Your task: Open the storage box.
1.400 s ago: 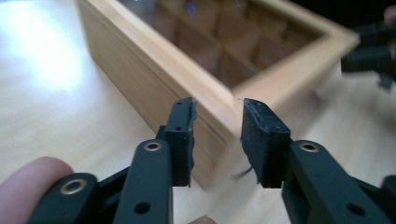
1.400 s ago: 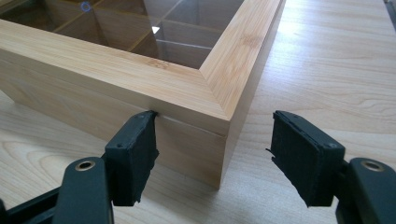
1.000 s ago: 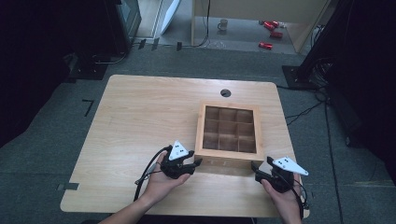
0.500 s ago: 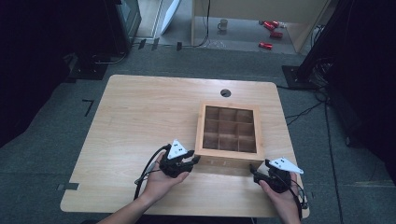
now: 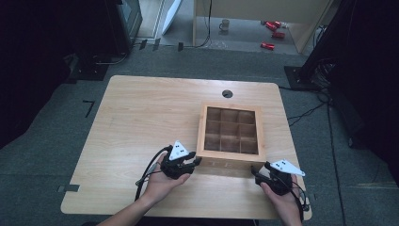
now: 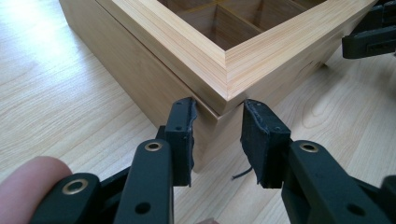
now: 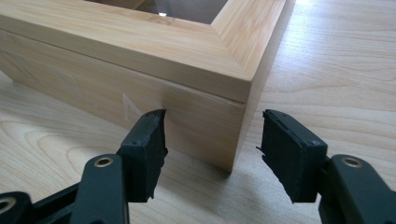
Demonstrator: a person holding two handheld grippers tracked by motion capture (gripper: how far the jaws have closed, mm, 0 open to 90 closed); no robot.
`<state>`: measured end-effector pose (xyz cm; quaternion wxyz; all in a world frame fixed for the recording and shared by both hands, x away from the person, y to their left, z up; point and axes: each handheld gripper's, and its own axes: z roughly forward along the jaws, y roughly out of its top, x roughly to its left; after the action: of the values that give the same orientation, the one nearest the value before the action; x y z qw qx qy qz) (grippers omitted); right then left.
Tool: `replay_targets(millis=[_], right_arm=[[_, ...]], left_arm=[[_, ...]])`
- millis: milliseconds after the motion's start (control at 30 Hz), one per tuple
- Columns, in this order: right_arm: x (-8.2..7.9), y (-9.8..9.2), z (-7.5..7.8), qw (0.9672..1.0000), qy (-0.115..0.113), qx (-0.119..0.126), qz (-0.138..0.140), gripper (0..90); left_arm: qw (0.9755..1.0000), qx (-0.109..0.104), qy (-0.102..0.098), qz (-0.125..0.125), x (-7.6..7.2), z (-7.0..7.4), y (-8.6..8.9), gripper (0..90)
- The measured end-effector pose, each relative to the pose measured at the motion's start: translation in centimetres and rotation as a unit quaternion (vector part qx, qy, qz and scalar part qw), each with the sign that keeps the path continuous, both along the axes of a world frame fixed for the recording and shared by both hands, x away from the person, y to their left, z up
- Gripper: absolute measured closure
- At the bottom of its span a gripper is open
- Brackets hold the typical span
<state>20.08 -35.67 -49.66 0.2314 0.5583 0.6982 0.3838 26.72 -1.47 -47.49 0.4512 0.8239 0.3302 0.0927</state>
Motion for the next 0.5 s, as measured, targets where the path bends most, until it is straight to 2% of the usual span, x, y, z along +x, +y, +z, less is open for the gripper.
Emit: replay_targets(millis=[133, 300, 500], right_arm=[[0.02, 0.28, -0.04, 1.0, -0.002, -0.001, 0.01, 41.9], [-0.07, 0.26, 0.1, 0.9999, -0.01, 0.0, 0.008, 42.0], [-0.49, -0.18, 0.74, 0.9992, -0.037, 0.012, -0.003, 41.9]], left_arm=[[0.9999, -0.005, -0.01, -0.003, -0.1, 0.28, 0.07, 68.7], [0.9999, -0.011, -0.008, -0.006, 0.02, 0.48, 0.07, 69.8], [0.9998, -0.013, -0.013, -0.005, -0.04, 0.72, 0.0, 70.2]])
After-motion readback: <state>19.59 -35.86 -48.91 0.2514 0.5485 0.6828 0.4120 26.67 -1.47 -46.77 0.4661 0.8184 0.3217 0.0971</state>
